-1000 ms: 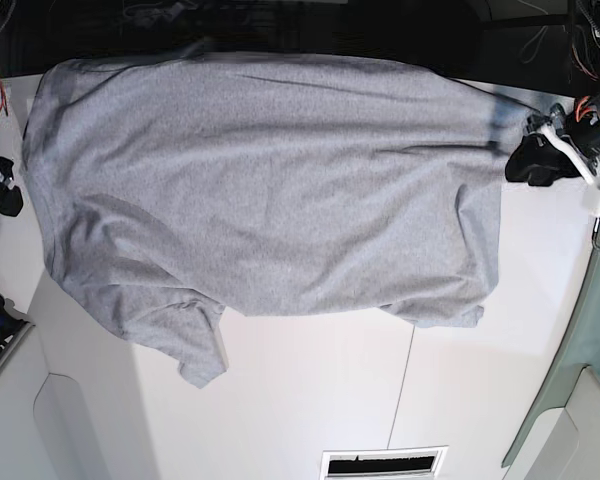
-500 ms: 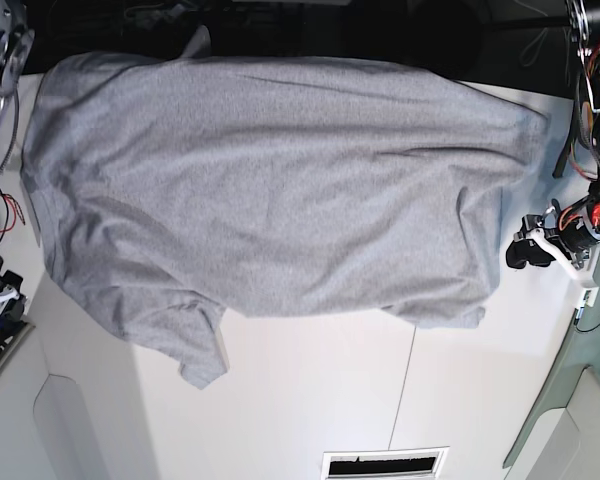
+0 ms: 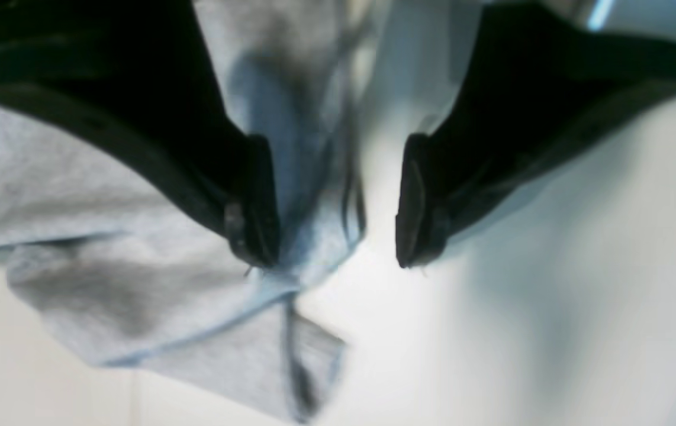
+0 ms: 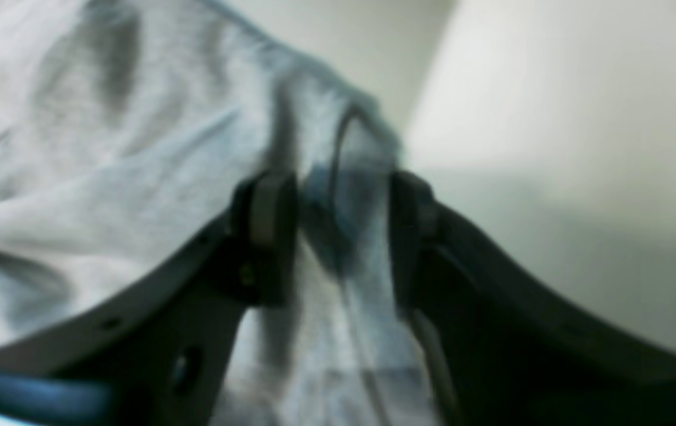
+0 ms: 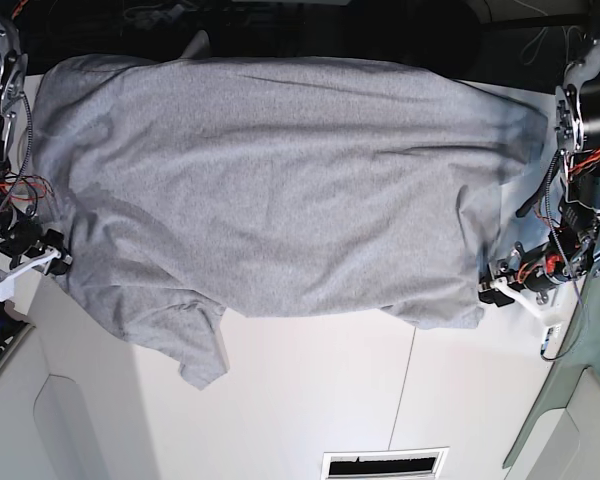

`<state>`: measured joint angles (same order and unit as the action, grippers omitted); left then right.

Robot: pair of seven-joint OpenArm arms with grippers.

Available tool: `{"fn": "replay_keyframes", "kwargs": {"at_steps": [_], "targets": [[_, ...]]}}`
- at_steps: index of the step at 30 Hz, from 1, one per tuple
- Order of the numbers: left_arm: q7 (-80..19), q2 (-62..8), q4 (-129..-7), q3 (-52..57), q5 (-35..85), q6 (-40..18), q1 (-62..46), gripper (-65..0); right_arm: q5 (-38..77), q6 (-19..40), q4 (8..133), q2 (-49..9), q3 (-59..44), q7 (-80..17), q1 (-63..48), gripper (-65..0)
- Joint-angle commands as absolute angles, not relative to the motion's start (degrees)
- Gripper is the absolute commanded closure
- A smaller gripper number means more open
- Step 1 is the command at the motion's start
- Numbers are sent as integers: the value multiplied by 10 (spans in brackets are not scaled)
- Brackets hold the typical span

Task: Layout the t-shirt on the table in an organized manner, then fold the t-shirt properly
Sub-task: 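Grasp the shirt's hem corners with both grippers and pull outward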

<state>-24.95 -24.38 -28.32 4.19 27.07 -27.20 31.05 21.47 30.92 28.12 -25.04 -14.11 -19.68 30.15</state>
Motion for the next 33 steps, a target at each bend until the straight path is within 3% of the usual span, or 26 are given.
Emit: {"fn": "replay_keyframes", "kwargs": {"at_steps": [1, 5, 8, 9, 11, 13, 19, 25, 33], "targets": [[-239, -250, -291, 43, 276, -277, 332, -349, 228, 318, 289, -253, -142, -193, 316, -253], [-238, -235, -291, 43, 258, -276, 331, -349, 229, 318, 289, -235, -142, -198, 316, -251], [-238, -229, -291, 43, 259, -276, 332, -339, 230, 320, 294, -230, -142, -197, 316, -142], [-238, -227, -291, 43, 259, -276, 332, -301, 230, 321, 298, -230, -142, -197, 316, -90], [-240, -225, -291, 43, 256, -284, 332, -143, 229, 324, 312, -231, -142, -197, 316, 0], [-243, -227, -292, 44, 254, -309, 332, 0, 225, 324, 328, -235, -142, -200, 316, 0], [-317, -270, -365, 44, 324, -400, 331, 0, 228, 324, 406, -271, -142, -278, 315, 0], [-504, -310, -466, 44, 516, -400, 323, 0, 301, 324, 455, -324, -143, -321, 300, 0], [-637, -329, -569, 44, 657, -400, 217, 0, 351, 324, 461, -353, -144, -335, 231, 0]]}}
